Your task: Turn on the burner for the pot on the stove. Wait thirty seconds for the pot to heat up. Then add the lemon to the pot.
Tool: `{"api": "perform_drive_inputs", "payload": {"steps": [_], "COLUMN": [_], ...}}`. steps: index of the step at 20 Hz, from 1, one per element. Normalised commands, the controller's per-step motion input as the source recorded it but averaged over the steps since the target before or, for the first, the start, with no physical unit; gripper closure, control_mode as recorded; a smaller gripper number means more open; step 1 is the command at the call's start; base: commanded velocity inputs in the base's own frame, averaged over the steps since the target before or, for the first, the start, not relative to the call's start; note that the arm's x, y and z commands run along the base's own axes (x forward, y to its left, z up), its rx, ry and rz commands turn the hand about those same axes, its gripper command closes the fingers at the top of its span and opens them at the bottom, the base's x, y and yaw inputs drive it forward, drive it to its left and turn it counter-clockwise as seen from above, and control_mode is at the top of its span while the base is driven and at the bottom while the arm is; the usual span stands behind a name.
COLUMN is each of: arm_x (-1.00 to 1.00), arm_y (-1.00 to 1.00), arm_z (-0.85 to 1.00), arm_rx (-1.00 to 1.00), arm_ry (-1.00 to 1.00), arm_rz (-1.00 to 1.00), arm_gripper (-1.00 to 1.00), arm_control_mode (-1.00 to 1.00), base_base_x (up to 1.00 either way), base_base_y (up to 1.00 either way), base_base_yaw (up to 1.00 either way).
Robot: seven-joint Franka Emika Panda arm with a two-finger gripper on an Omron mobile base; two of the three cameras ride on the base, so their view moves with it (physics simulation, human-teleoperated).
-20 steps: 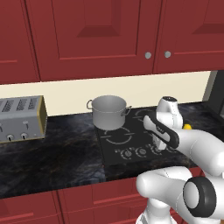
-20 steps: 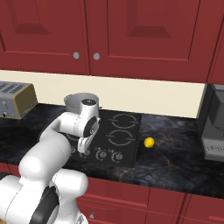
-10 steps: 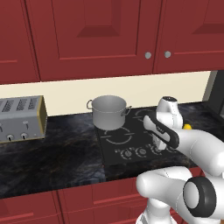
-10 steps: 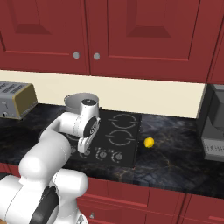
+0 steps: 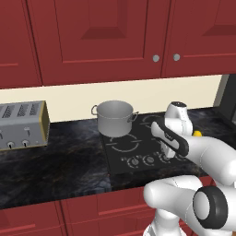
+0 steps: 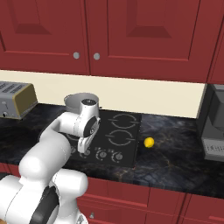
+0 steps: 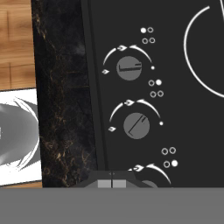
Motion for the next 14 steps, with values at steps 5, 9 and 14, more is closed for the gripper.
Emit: {"api": "perform_drive_inputs", "payload": {"steps": [5, 9, 14], "arm_x": [0.00, 0.00, 0.00], "arm_y": [0.00, 0.00, 0.00], "arm_z": [0.00, 0.00, 0.00], "arm_rx": [0.00, 0.00, 0.00], "arm_ry": [0.00, 0.00, 0.00], "arm_rz": [0.00, 0.00, 0.00], "arm_gripper": [1.00, 1.00, 1.00], "arm_control_mode": [-1.00, -1.00, -1.00], "base_base_x": [0.00, 0.00, 0.00], "base_base_y": [0.00, 0.00, 0.00], "base_base_yaw": [0.00, 0.00, 0.00]}}
